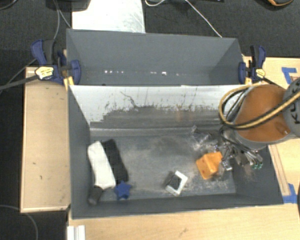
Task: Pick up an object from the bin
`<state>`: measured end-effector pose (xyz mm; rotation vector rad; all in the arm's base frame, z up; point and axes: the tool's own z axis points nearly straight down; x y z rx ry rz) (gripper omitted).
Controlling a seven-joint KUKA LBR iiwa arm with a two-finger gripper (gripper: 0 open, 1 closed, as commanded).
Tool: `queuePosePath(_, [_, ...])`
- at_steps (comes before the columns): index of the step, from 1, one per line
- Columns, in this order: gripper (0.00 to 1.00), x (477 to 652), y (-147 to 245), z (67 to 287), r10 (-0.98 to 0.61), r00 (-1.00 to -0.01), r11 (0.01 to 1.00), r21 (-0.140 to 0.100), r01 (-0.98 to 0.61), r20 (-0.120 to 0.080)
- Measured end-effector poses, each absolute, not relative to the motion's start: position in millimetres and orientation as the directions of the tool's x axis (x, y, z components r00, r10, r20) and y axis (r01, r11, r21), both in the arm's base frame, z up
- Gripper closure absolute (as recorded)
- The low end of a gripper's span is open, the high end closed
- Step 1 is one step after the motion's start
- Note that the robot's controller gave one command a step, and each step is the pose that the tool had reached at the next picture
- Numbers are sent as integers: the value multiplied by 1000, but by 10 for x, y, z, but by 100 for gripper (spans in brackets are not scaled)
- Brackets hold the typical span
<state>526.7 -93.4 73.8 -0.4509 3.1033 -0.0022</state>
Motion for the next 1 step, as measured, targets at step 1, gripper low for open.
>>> queuePosePath(1, [100, 5267, -934, 738, -286, -958, 958, -2, -286, -6])
